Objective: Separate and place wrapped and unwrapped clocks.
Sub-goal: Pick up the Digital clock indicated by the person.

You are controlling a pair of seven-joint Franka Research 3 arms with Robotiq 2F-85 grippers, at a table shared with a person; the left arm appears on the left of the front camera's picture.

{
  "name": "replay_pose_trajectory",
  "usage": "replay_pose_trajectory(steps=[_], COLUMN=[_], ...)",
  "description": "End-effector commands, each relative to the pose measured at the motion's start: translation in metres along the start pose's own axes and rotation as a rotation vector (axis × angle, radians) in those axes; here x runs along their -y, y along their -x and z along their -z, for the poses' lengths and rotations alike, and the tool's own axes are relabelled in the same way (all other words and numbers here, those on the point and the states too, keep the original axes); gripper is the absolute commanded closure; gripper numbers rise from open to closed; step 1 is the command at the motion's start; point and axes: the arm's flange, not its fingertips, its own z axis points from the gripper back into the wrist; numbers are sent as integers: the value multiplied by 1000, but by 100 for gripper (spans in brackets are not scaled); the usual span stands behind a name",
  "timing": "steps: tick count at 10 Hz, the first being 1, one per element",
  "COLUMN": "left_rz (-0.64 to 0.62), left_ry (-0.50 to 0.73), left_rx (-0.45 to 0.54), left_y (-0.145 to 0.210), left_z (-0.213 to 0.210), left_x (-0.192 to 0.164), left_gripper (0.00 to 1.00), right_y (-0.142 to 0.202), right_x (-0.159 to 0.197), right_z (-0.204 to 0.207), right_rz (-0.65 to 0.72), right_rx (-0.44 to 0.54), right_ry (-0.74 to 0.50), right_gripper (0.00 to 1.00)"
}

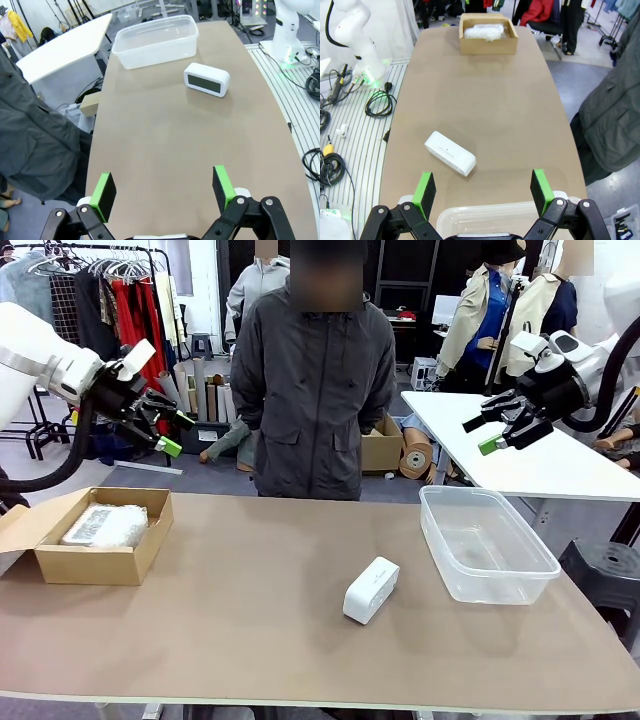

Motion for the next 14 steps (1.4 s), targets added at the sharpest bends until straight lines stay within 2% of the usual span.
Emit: replay_pose_trajectory(steps=[1, 14], left_rz=[3, 3], left_ry=[-12, -12], left_rx=[0, 0], left_y=[0, 0], left_z=[-1, -1], left_x=[5, 5], left_gripper=[0, 0], right_y=[-1, -1], right_x=[-2, -2], right_z=[0, 0], right_rz=[-2, -2], right_rx=[2, 2], right_ry=[3, 3], right_gripper=[0, 0])
